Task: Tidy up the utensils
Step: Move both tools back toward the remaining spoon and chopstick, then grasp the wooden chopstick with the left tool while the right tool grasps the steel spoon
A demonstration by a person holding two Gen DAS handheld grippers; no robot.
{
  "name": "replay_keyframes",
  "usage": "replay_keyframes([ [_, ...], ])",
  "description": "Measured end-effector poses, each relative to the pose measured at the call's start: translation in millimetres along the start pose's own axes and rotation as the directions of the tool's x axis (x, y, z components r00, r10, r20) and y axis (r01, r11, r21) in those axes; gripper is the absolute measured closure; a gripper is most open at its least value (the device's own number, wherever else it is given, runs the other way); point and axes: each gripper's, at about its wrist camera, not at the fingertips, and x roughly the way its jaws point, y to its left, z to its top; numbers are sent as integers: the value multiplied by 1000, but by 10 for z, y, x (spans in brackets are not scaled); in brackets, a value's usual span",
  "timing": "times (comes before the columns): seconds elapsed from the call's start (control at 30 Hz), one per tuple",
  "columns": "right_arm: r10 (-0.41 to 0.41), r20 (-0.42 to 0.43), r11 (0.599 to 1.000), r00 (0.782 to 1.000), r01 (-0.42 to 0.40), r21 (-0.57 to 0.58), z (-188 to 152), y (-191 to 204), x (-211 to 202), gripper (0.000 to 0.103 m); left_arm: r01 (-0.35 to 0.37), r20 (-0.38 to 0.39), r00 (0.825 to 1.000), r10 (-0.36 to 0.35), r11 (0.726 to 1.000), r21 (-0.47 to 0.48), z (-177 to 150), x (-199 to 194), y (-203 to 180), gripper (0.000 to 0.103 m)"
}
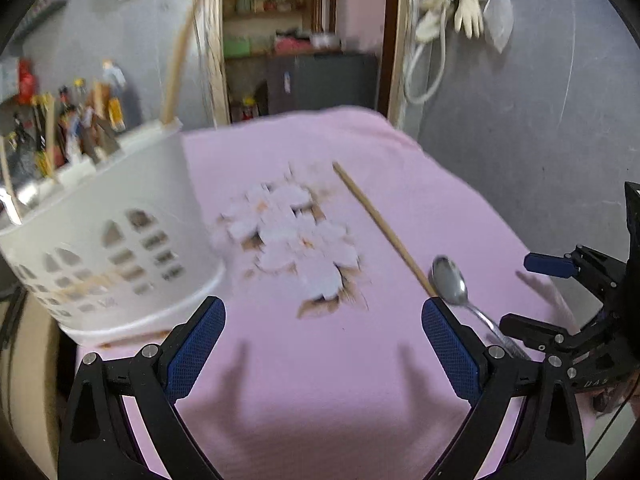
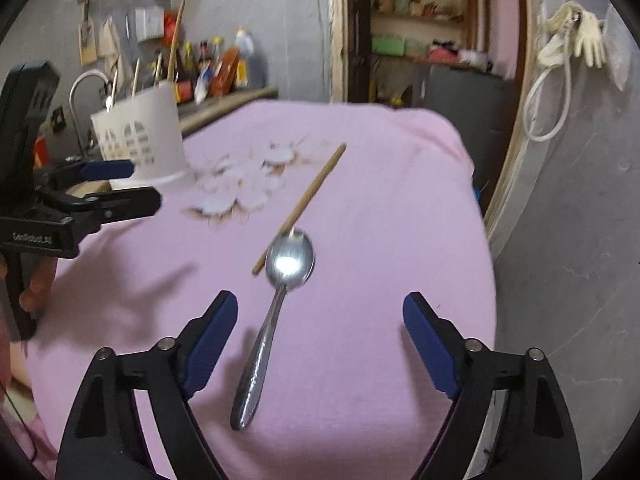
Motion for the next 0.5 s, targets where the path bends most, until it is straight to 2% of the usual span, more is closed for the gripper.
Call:
replay_keyframes([
  [0.1, -1, -42, 1000, 999, 0, -31, -25, 48, 87, 29, 32, -73, 997, -34, 999, -31, 13, 167, 39, 10],
  [0.2, -24, -71, 997, 997, 19, -70, -32, 98, 171, 35, 46, -111, 992, -52, 998, -52, 43, 269, 92, 16],
  [0.37, -40, -88, 996, 995, 33, -81, 61, 36, 282, 35, 58, -133, 989, -68, 995, -80, 109, 367, 129, 25],
  [0.43, -47, -87, 996, 995, 40, -77, 113, -33, 336, 38, 58, -133, 989, -70, 994, -90, 155, 393, 144, 29],
  [0.5, -61, -82, 995, 995, 54, -86, 149, -66, 371, 45, 66, -137, 987, -79, 993, -99, 189, 424, 157, 36],
])
